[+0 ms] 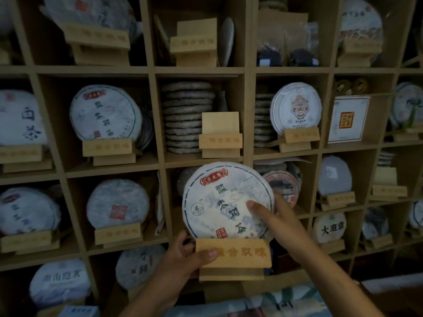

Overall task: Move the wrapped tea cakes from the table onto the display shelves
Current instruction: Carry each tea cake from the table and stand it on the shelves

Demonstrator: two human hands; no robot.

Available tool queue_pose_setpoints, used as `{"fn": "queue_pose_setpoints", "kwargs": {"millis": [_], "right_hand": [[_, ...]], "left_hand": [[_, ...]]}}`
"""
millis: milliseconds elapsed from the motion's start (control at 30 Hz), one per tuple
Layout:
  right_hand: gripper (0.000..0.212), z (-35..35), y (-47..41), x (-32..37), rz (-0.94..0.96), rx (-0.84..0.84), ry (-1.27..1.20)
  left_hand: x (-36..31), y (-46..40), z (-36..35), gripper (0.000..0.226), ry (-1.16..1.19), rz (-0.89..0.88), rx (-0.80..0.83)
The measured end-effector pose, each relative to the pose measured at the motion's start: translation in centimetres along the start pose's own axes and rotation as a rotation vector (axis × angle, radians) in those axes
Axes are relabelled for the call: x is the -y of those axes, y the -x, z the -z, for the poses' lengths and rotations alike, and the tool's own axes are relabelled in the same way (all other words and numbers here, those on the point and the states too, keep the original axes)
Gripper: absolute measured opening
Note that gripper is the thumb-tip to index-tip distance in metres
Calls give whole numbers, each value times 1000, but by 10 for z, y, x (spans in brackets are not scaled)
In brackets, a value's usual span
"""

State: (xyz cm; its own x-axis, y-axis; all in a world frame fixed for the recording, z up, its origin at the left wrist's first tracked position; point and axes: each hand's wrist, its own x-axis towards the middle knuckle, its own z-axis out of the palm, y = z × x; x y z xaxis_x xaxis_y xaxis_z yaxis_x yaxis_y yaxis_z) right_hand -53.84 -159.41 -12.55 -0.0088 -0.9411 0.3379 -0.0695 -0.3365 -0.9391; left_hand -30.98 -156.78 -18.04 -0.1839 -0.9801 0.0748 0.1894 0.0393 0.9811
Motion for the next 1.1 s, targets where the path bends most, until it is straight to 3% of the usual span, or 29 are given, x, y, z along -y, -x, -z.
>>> {"fn": "queue_pose_setpoints", "kwargs": {"millis": [167,333,500,600,1100], "right_hand": [[35,-11,-21,-6,-72,7,-54],[26,-23,-41,-13,-42,56,27],[21,-34,-63,-37,-181,79,-48],[29,-38,-73,-58,-254,41,-66],[11,-71,-126,-123,-322,6,-63]], "left_hand": [[4,-17,14,87,4,-8,-12],[6,-39,30,80,5,-28,-26],[19,-63,48,73,6,-15,-49],[28,-75,59,76,6,0,-61],[70,-141,101,83,3,87,-54]]}}
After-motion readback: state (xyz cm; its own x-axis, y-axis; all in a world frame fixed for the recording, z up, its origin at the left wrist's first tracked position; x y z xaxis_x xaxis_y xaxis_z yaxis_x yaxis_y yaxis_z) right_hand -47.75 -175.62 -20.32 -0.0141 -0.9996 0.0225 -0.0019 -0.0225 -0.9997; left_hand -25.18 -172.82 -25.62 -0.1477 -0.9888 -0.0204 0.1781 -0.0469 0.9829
